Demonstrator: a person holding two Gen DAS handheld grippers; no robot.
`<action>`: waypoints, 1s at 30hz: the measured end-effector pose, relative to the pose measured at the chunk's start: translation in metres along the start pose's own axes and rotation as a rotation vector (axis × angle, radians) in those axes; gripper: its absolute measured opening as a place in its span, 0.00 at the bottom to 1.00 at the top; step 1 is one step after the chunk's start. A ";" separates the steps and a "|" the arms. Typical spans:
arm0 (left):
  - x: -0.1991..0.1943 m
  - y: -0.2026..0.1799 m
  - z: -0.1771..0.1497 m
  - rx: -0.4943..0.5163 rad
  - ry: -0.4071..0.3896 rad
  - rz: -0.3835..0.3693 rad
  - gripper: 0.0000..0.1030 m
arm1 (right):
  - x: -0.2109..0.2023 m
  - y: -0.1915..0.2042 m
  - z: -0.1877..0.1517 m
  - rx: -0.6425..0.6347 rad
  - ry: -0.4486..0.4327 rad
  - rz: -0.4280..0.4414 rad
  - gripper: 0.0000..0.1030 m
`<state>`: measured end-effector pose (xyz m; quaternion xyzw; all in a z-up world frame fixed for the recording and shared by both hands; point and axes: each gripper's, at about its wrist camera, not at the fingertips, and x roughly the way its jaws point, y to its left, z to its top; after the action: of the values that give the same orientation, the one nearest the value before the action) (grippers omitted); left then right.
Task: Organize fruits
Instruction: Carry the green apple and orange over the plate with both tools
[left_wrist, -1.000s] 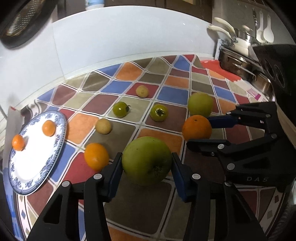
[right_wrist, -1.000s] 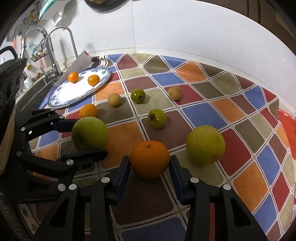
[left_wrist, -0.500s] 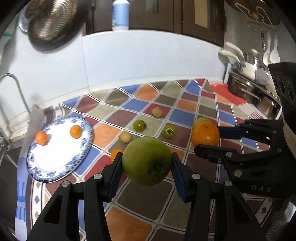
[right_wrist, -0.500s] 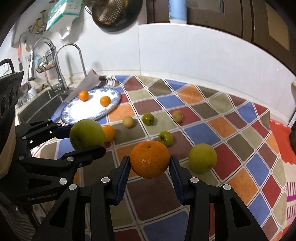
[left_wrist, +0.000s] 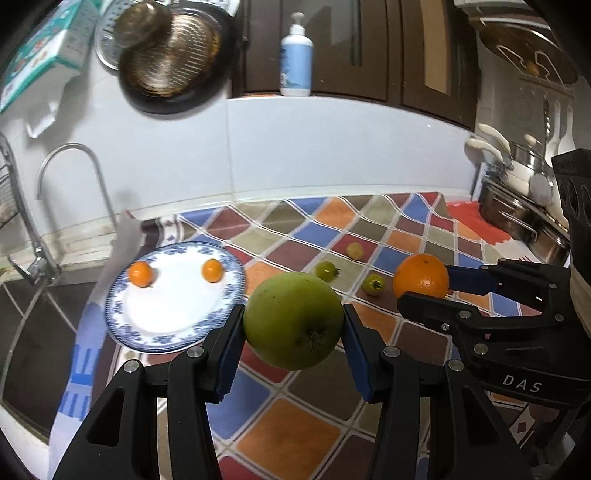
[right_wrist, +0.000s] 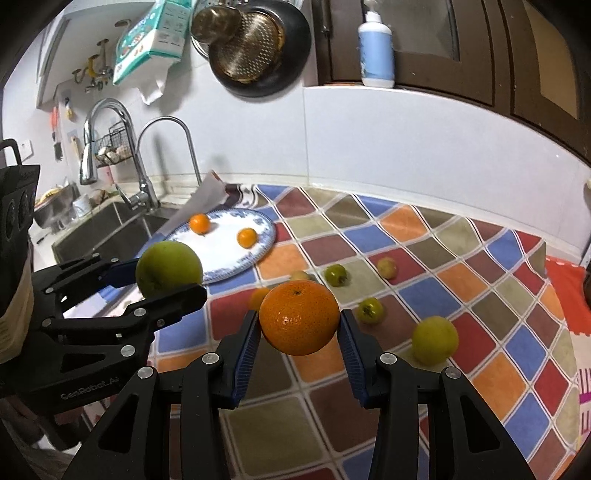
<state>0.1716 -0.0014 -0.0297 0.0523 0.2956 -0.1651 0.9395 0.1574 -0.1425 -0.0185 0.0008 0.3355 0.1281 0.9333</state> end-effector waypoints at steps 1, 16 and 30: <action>-0.002 0.003 0.000 -0.005 -0.003 0.005 0.49 | 0.001 0.002 0.002 -0.002 -0.004 0.004 0.42; -0.029 0.061 0.001 -0.039 -0.042 0.108 0.49 | 0.018 0.055 0.031 -0.030 -0.056 0.068 0.42; -0.029 0.110 0.016 -0.056 -0.058 0.106 0.48 | 0.056 0.089 0.060 -0.033 -0.042 0.094 0.42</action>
<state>0.1956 0.1066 0.0000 0.0366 0.2694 -0.1083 0.9562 0.2155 -0.0381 0.0007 0.0036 0.3132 0.1772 0.9330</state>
